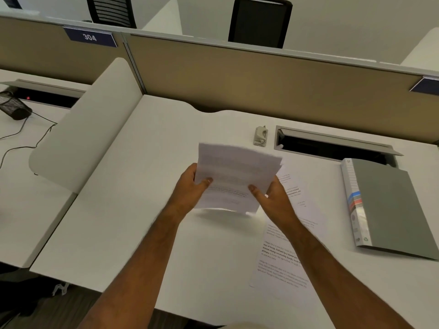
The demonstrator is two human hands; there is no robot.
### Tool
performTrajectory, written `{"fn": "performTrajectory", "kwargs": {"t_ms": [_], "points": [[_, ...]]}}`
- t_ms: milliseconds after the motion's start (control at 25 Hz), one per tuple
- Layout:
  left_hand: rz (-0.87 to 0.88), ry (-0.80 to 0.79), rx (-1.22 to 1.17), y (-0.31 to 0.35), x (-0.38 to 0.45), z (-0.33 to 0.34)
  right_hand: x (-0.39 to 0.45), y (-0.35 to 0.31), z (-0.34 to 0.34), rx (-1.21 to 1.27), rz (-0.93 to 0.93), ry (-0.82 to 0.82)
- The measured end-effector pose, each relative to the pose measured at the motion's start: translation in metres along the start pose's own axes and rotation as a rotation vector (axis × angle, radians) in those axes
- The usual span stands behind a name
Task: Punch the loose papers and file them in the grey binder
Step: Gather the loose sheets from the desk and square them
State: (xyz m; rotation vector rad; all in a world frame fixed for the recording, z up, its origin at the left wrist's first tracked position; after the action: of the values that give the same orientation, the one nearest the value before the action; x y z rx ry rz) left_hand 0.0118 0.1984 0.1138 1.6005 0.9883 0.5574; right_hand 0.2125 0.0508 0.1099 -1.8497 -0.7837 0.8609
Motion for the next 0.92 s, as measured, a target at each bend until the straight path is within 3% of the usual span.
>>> {"fn": "performTrajectory", "kwargs": {"t_ms": [400, 920], "points": [[-0.073, 0.098, -0.051, -0.014, -0.001, -0.002, 0.007, 0.010, 0.012, -0.022, 0.019, 0.019], [-0.056, -0.066, -0.001, -0.025, -0.008, 0.027, -0.006, 0.044, 0.009, 0.020, 0.132, 0.057]]}}
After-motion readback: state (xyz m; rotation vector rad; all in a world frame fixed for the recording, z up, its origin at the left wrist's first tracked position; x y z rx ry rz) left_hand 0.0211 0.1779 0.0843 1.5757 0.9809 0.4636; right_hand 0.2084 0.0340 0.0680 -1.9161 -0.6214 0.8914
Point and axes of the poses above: each hand's wrist, its own x-axis towards the middle knuckle, its own z-axis out of the palm, y = z × x, the point moved 10 cm from there along x, towards the middle knuckle, and after that the axes turned 6 degrees about z, right-handed, at the moved point
